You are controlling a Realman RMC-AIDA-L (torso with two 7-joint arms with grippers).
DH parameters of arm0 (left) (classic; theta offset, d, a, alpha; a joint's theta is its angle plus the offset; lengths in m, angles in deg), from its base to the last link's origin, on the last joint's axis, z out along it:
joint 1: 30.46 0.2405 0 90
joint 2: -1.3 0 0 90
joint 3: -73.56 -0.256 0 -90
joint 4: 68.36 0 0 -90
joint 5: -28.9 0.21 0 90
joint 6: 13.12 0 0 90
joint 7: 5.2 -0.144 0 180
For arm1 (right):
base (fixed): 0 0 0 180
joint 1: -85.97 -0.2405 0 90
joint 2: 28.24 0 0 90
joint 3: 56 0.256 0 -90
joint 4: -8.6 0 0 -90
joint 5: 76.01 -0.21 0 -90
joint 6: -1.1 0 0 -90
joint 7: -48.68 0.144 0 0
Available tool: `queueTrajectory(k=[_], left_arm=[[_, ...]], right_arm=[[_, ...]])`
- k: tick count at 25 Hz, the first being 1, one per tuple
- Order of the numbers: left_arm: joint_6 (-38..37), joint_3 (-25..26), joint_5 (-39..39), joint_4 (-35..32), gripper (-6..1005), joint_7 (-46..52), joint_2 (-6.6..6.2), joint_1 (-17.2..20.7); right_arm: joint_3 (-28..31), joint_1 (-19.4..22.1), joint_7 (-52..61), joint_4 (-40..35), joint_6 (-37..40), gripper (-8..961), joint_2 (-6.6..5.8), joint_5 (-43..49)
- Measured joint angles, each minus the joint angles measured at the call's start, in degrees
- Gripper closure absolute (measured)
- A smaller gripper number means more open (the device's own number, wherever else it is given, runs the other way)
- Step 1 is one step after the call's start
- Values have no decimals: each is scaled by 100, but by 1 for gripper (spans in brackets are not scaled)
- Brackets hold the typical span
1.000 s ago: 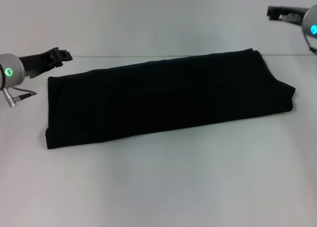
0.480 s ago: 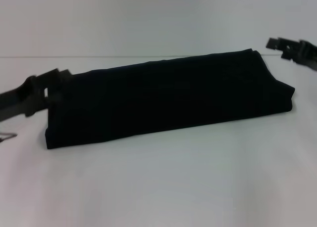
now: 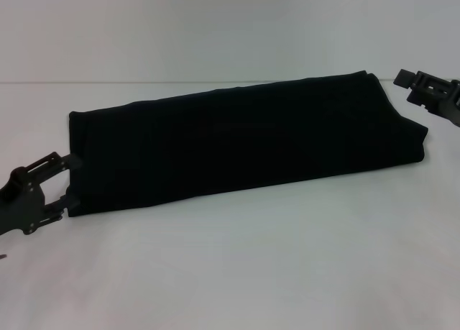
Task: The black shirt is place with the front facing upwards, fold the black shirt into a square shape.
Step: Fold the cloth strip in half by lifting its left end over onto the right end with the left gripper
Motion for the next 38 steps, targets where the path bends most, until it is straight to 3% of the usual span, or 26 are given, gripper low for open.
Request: queueTrajectory(k=[5, 10, 16, 26, 38], left_arm=[[262, 239, -25, 130, 141, -121, 167, -97], [890, -29, 65, 305, 144, -163, 223, -336], [1316, -194, 164, 468, 145, -161, 161, -449], [557, 5, 248, 209, 145, 163, 10, -157], [756, 6, 608, 128, 145, 771, -53, -86]], right_arm=[[13, -25, -139, 43, -77, 205, 21, -5], [15, -39, -210, 209, -80, 205, 19, -8], [38, -10, -214, 333, -46, 205, 0, -13], [222, 25, -214, 340, 62, 205, -2, -13], [228, 9, -219, 340, 41, 206, -2, -13]])
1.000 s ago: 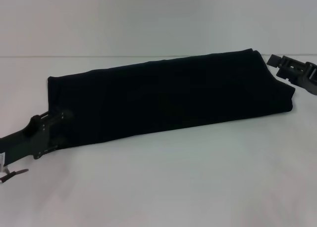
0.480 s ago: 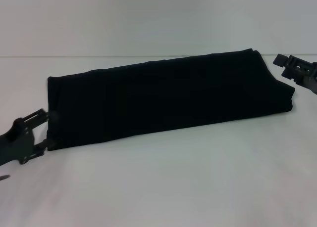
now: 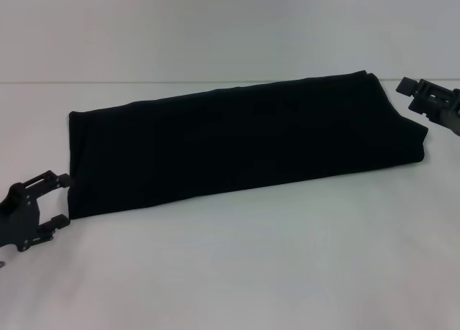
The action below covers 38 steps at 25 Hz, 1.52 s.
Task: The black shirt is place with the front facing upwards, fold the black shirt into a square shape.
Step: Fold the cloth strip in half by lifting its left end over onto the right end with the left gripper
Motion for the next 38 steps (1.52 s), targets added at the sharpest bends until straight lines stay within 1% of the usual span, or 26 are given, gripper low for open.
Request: queueTrajectory(k=[6, 13, 21, 26, 35, 38], left_arm=[[209, -42, 0, 103, 145, 19, 4, -99], [292, -56, 68, 116, 144, 44, 6, -124], [382, -57, 143, 116, 144, 67, 46, -201], [478, -57, 220, 225, 144, 25, 60, -391], [491, -9, 175, 271, 144, -378, 75, -896], [348, 23, 61, 219, 144, -558, 73, -934]], right_arm=[[59, -6, -3, 0, 5, 206, 4, 0], [82, -18, -4, 0, 28, 206, -1, 0], [115, -37, -4, 0, 29, 206, 15, -7], [137, -14, -4, 0, 27, 206, 19, -9], [159, 15, -4, 0, 34, 206, 17, -10], [170, 17, -4, 0, 37, 206, 19, -14]])
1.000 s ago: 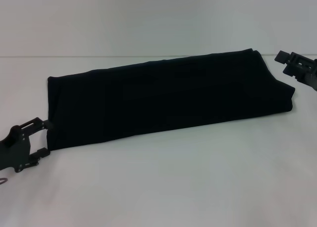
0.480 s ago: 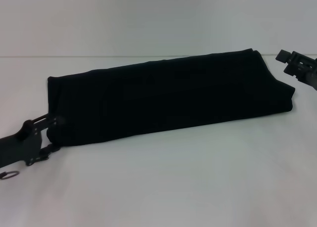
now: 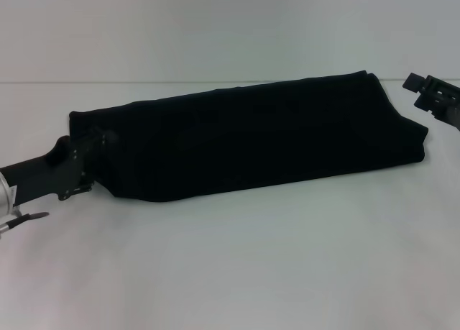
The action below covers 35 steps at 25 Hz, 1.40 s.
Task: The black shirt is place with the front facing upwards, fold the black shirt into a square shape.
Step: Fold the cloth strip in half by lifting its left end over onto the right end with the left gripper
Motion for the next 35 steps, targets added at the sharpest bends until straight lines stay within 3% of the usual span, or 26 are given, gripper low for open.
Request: queueTrajectory(k=[9, 18, 30, 35], left_arm=[[-99, -61, -42, 179, 144, -22, -77, 306], [-155, -80, 222, 195, 145, 67, -88, 345], [398, -88, 219, 238, 145, -62, 2, 38], [103, 52, 44, 129, 145, -370, 61, 77]], right_arm=[[46, 9, -54, 105, 0, 207, -7, -4], [51, -5, -58, 129, 0, 207, -13, -22], [79, 12, -62, 131, -1, 207, -19, -39], [105, 11, -62, 132, 0, 207, -20, -39]])
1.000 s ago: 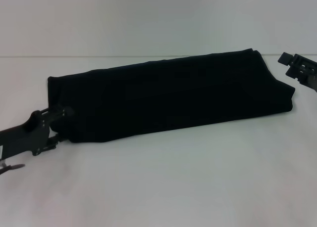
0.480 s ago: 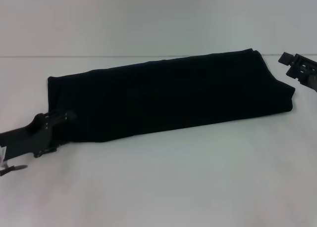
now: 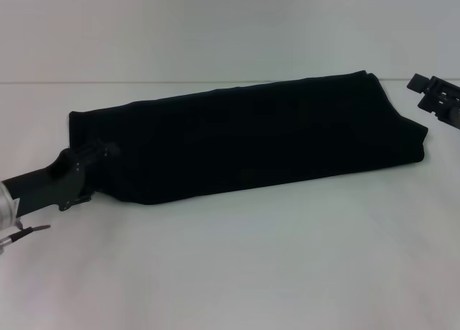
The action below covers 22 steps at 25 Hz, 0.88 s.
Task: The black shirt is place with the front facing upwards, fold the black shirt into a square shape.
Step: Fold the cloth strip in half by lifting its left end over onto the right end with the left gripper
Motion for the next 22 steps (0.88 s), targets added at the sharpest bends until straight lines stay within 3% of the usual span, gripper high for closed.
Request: queueTrajectory(k=[22], left_arm=[[522, -74, 38, -19, 144, 114, -29, -31]], right_arm=[[85, 17, -9, 8, 32, 207, 1, 0]])
